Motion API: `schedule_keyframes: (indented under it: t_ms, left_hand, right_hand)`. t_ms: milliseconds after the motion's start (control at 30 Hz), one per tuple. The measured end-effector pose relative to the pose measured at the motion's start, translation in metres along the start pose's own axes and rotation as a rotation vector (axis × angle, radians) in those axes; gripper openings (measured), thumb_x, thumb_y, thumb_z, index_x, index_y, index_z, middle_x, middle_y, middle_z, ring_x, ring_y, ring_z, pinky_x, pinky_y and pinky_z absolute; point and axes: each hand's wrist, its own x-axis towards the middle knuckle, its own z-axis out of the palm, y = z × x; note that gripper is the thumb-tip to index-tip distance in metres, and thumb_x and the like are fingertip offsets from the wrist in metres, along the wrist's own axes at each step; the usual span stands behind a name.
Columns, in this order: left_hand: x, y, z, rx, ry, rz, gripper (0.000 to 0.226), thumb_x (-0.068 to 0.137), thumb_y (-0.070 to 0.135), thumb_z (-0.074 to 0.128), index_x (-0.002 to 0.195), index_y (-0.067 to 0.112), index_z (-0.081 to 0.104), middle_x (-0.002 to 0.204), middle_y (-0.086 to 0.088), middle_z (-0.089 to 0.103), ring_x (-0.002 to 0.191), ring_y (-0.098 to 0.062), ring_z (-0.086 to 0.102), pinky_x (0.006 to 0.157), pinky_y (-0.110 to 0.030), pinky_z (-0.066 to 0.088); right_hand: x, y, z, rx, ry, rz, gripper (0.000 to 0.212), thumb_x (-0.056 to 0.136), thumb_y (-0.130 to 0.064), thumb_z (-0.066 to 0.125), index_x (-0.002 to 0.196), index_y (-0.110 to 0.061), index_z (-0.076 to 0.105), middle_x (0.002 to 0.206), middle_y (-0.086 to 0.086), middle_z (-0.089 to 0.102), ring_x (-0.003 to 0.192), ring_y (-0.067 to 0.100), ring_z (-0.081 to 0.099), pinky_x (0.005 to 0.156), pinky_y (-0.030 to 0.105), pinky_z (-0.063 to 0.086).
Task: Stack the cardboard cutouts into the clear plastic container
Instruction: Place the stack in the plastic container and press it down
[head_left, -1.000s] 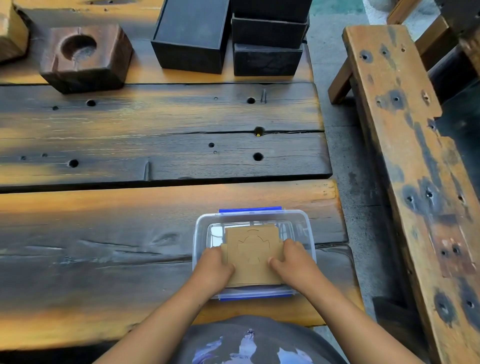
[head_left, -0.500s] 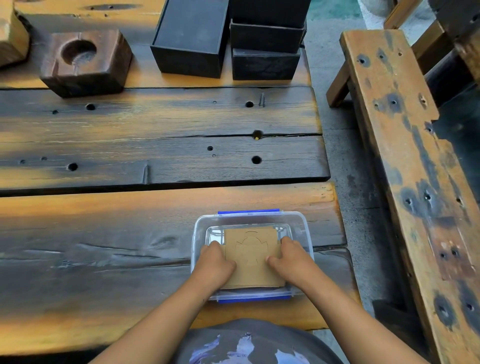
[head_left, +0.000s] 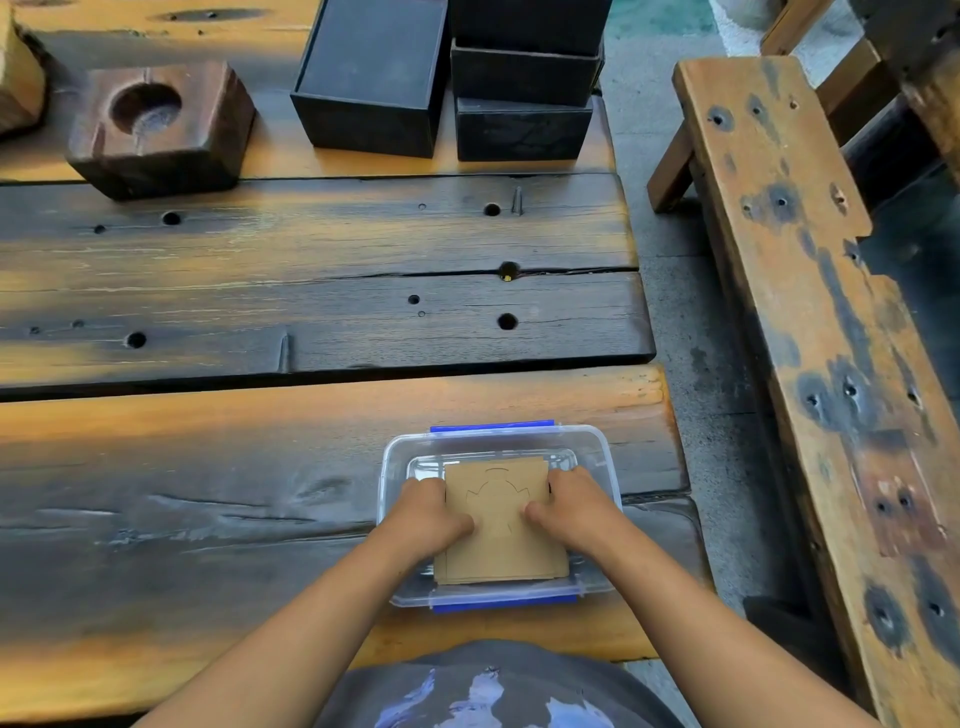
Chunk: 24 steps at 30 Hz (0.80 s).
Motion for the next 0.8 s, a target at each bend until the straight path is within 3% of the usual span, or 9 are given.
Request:
schedule_keyframes:
  t_ms: [167, 500, 633, 800]
  left_hand:
    - [0.002, -0.005, 0.002, -0.003, -0.009, 0.055, 0.038, 0.082, 0.027, 0.071, 0.114, 0.008, 0.063, 0.112, -0.008, 0.064, 0.096, -0.023, 0.065, 0.075, -0.028, 0.053]
    - [0.009, -0.007, 0.004, 0.084, 0.013, 0.004, 0.034, 0.083, 0.028, 0.068, 0.11, 0.007, 0.063, 0.117, -0.011, 0.059, 0.093, -0.024, 0.065, 0.08, -0.034, 0.056]
    - [0.007, -0.009, 0.009, 0.149, 0.017, 0.023, 0.024, 0.083, 0.031, 0.067, 0.093, 0.012, 0.057, 0.126, -0.013, 0.05, 0.081, -0.021, 0.061, 0.069, -0.027, 0.05]
    - [0.009, -0.016, 0.011, 0.104, 0.002, 0.062, 0.03, 0.082, 0.024, 0.067, 0.104, 0.004, 0.067, 0.124, -0.012, 0.054, 0.095, -0.024, 0.066, 0.088, -0.038, 0.057]
  right_hand:
    - [0.005, 0.003, 0.001, -0.012, -0.012, 0.009, 0.045, 0.085, -0.041, 0.055, 0.121, -0.014, 0.055, 0.125, 0.008, 0.049, 0.102, 0.023, 0.06, 0.087, 0.035, 0.052]
    - [0.005, 0.006, 0.009, 0.01, -0.009, 0.008, 0.038, 0.087, -0.041, 0.055, 0.116, -0.016, 0.056, 0.123, 0.004, 0.043, 0.085, 0.015, 0.053, 0.07, 0.026, 0.042]
    - [0.003, 0.01, 0.012, 0.025, -0.016, 0.006, 0.029, 0.087, -0.039, 0.057, 0.104, -0.015, 0.054, 0.124, 0.003, 0.038, 0.088, 0.018, 0.055, 0.076, 0.029, 0.044]
    - [-0.001, 0.015, 0.017, 0.015, 0.029, -0.03, 0.043, 0.088, -0.034, 0.058, 0.121, -0.006, 0.054, 0.132, 0.003, 0.037, 0.111, 0.021, 0.054, 0.097, 0.031, 0.045]
